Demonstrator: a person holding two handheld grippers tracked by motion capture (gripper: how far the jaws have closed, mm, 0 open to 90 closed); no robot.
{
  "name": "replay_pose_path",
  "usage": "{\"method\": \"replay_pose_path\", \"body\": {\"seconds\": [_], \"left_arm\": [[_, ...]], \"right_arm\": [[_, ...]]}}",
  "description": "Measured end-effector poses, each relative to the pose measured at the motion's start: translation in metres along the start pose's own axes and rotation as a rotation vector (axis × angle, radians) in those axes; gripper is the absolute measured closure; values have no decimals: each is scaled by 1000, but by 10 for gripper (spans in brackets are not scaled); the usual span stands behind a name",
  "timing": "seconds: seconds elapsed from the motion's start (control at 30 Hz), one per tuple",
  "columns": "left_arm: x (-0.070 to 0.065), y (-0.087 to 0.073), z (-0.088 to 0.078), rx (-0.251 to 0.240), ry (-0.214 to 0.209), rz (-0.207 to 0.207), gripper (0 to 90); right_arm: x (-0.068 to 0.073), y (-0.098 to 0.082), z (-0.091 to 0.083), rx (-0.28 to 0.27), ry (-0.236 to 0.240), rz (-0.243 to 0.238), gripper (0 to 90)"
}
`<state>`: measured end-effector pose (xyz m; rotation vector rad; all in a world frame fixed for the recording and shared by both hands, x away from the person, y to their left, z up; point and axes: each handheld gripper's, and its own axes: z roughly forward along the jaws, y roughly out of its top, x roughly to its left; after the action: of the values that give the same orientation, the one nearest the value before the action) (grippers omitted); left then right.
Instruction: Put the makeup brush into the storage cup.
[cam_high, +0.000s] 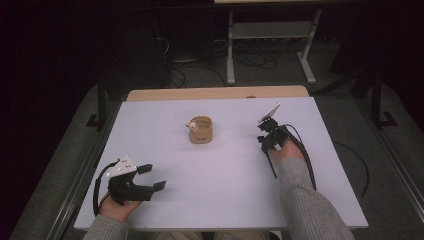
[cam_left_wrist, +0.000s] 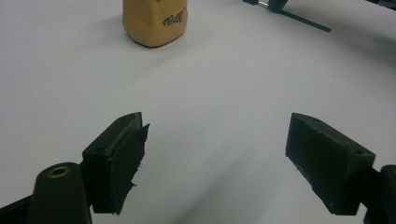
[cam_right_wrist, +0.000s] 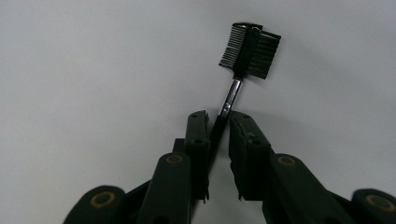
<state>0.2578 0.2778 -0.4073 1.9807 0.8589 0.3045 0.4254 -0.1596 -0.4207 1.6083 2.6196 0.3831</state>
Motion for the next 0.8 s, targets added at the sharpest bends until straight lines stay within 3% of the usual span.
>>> {"method": "replay_pose_path", "body": {"seconds": [0.3,0.5,0.8], "left_arm": [[-1,1,0,3,-2,11,191],[0,1,0,1,-5,9,192],[-1,0,1,2,-8,1,192]], "right_arm": [[-2,1,0,3,-4,18,839],[-5,0,0,-1,6,0,847],[-12,-6,-3,-52,80,-2,848]]}}
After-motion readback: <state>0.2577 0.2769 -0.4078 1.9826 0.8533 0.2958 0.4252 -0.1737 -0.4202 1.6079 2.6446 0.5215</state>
